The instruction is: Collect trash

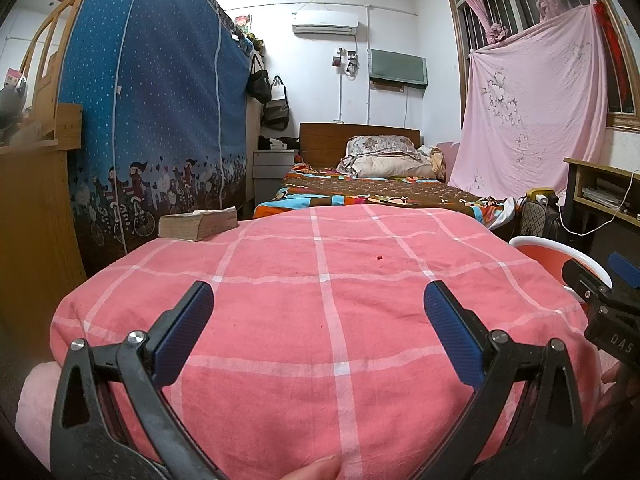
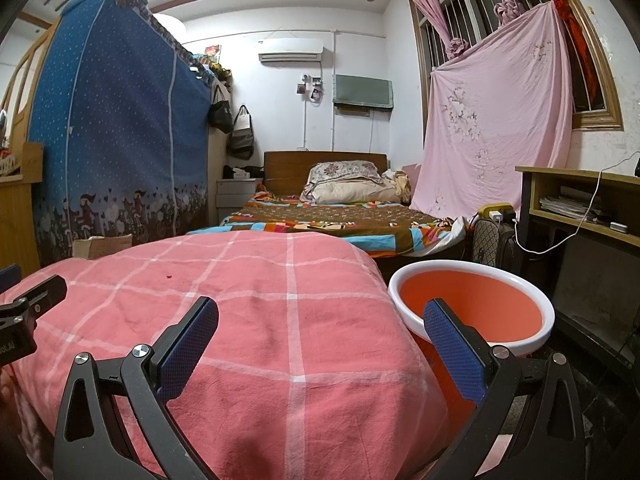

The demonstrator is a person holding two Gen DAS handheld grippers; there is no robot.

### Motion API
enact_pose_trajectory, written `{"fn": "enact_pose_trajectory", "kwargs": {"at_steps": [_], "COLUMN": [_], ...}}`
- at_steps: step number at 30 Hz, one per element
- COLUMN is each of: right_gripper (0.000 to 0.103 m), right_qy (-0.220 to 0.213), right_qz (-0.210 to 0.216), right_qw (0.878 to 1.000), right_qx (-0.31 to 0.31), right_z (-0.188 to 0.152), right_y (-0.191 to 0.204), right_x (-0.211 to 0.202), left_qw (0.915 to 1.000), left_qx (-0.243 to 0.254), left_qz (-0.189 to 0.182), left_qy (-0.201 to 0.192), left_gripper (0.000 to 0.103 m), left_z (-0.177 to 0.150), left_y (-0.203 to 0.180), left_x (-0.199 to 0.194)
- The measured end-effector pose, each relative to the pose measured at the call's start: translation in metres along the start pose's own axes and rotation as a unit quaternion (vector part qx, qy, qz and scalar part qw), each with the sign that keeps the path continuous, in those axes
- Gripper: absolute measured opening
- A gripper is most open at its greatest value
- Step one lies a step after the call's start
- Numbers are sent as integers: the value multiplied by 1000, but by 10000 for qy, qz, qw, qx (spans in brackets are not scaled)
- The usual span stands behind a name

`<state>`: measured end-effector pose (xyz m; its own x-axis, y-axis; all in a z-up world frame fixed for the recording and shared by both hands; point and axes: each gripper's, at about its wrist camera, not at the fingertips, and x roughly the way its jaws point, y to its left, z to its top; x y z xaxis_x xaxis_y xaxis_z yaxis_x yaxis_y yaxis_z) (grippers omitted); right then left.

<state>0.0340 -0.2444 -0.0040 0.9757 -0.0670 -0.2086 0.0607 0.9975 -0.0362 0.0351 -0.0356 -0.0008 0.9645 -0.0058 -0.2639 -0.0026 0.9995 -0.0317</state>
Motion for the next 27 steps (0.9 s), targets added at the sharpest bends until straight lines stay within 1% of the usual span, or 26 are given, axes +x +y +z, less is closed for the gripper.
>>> {"fn": "enact_pose_trajectory", "kwargs": {"at_steps": [27], "right_gripper": [103], "right_qy": [1], "right_qz": [0], "right_qw": [10000], "right_qx": [13], "right_z": [1], "right_y": [-2], "right_x": [0], "left_qw": [10000], "left_qx": [-3], "left_qz": [-1], "left_qy": [0], "left_gripper": [91], "left_z": [0], "left_y": [-1], "left_x": [0]}}
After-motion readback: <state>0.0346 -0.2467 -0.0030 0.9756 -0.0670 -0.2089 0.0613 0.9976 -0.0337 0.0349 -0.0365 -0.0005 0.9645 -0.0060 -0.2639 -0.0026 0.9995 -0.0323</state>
